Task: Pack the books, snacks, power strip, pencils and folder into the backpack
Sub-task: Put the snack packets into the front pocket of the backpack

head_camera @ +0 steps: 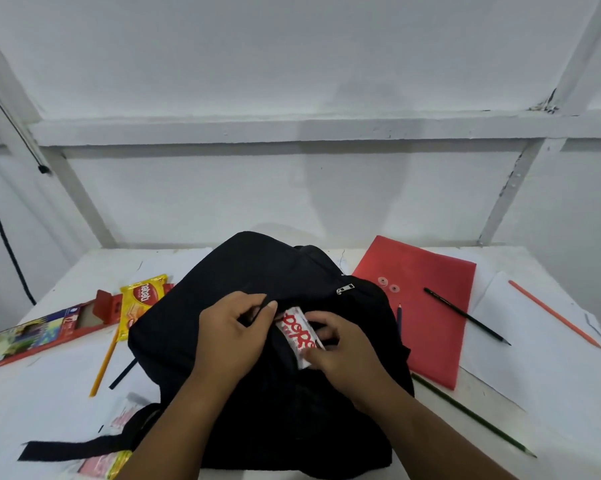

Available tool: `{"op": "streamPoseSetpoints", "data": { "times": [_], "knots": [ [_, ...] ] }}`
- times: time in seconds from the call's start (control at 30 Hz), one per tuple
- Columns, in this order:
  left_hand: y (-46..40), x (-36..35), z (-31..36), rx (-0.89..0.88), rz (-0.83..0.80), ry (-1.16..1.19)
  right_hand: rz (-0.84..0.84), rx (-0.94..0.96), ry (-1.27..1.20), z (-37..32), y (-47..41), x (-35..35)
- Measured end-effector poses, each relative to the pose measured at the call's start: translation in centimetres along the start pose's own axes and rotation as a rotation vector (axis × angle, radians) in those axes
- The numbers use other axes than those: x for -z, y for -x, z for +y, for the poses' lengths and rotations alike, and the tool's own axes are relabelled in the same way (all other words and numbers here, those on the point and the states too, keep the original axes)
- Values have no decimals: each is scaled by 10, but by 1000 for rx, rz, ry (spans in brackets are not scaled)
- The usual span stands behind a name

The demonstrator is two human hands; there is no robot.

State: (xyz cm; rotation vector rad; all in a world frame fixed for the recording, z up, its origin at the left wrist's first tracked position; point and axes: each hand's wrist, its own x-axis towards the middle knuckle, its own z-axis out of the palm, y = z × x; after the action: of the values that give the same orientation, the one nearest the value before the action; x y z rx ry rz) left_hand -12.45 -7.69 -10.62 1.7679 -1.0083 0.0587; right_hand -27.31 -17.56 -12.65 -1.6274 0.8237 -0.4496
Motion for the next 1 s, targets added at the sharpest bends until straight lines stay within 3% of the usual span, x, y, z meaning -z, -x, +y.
{"op": "streamPoseSetpoints", "data": {
  "times": [0.13, 0.23, 0.37, 0.47, 0.67, 0.8, 1.0],
  "knots": [
    [0, -3, 4, 34, 47, 2, 71, -17, -4, -5, -13, 1],
    [3, -4, 7, 76, 60, 2, 164, -117, -239, -6, -19, 1],
    [6, -9, 7, 124, 62, -27, -66, -193, -675, -3, -16, 5],
    [15, -14, 9, 170, 40, -33, -133, -150, -570, 0, -12, 11],
    [45, -7, 9, 234, -3, -13, 46, 82, -217, 7, -5, 19],
    [70, 3, 3, 241, 93, -115, 90, 425, 43, 4, 6, 19],
    [112, 28, -13, 215, 303, -339, -56, 720, 135, -1, 26, -3]
  ]
}}
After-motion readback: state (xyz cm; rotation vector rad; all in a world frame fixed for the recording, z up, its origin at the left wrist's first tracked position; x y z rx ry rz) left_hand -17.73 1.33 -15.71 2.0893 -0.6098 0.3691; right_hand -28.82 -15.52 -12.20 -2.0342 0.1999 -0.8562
